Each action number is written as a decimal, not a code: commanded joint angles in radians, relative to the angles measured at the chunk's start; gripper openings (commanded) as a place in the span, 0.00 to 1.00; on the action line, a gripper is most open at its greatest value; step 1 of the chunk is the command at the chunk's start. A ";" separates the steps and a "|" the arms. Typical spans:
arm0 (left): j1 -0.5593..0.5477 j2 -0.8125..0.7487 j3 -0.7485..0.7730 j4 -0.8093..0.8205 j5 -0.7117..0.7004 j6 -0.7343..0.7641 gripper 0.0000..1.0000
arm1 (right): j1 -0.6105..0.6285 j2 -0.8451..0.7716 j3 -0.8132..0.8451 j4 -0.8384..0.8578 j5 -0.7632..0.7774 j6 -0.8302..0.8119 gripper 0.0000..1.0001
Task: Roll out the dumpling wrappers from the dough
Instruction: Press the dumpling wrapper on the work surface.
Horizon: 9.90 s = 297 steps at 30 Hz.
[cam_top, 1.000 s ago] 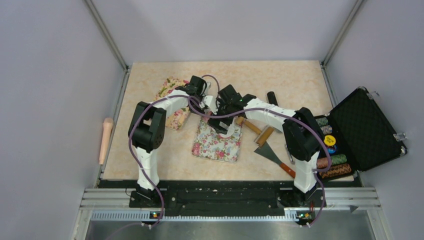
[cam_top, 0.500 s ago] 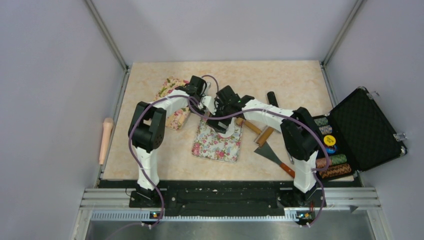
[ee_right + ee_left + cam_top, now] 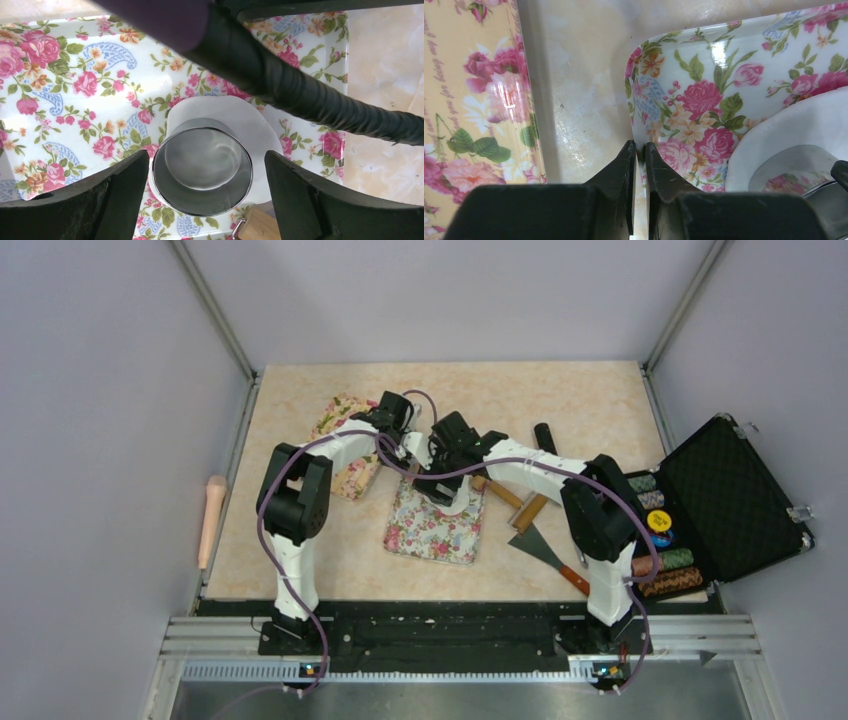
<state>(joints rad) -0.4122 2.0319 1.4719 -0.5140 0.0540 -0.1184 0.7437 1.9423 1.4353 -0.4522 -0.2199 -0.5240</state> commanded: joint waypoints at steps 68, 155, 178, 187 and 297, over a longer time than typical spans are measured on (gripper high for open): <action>0.014 -0.023 -0.009 0.011 -0.043 -0.006 0.14 | -0.010 -0.144 -0.040 0.068 -0.050 0.093 0.88; 0.023 -0.014 -0.005 0.011 -0.022 -0.005 0.14 | -0.017 0.058 0.069 -0.104 -0.085 -0.039 0.69; 0.025 -0.026 -0.013 0.012 -0.024 -0.007 0.14 | -0.040 0.059 -0.183 0.000 -0.106 0.112 0.39; 0.024 -0.026 -0.014 0.013 -0.025 -0.006 0.14 | -0.083 0.051 -0.233 0.006 -0.096 0.163 0.34; 0.032 0.000 0.000 0.014 -0.020 0.000 0.15 | -0.056 0.120 0.195 -0.295 -0.327 -0.659 0.96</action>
<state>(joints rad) -0.3874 2.0319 1.4693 -0.5083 0.0410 -0.1356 0.6971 2.0426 1.5898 -0.7647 -0.5426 -1.1862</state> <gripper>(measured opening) 0.148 0.957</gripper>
